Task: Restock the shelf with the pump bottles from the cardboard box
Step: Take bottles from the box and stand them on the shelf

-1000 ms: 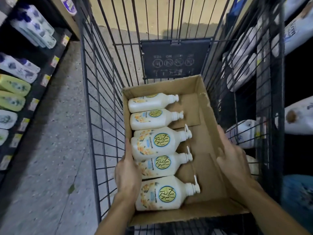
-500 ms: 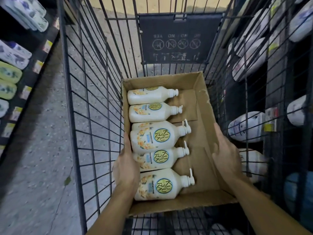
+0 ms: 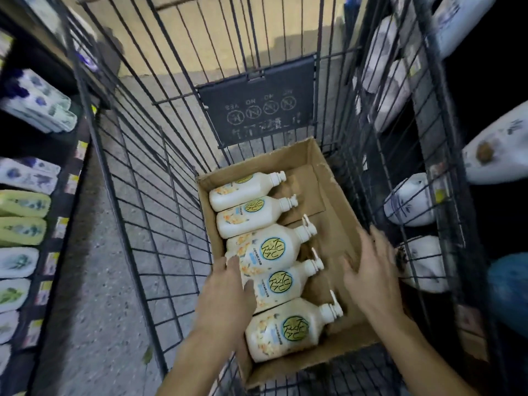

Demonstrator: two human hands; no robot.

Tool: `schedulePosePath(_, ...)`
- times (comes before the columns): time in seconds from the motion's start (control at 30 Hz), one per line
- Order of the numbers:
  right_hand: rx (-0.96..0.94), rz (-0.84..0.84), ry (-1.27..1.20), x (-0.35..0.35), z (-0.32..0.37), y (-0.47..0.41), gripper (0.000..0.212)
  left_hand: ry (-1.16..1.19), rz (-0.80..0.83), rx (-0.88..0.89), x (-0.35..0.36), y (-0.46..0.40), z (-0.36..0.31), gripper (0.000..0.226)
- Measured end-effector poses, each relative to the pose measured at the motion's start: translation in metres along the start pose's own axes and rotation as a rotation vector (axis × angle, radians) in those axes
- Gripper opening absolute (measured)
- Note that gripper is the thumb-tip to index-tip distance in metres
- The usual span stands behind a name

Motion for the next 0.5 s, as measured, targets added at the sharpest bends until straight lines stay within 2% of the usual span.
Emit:
schedulePosePath(0.13, 0.228, -0.017, -0.191, 0.006, 0.01, 0.043, 0.048, -0.11, 0.1, 0.148, -0.039, -0.017, -0.028, 0.045)
schedulePosePath(0.3, 0.594, 0.092, -0.371, 0.035, 0.004, 0.077, 0.034, -0.195, 0.261, 0.318, -0.044, -0.061, -0.051, 0.049)
schedulePosePath(0.37, 0.725, 0.148, -0.399, 0.04, 0.003, 0.089, 0.035, -0.248, 0.312, 0.398, -0.036, -0.073, -0.063, 0.049)
schedulePosePath(0.5, 0.891, 0.277, -0.418, 0.056, 0.014, 0.115, 0.052, -0.287, 0.372, 0.603, -0.01, -0.074, -0.095, 0.04)
Point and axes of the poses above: each hand's wrist, its own y-axis away from the middle knuckle, its own x-axis out of the palm, z = x × y, the point moved 7 cm from there along -y, towards the middle knuckle, and after that the axes turned 2 degrees about y, right-handed, at the moved point
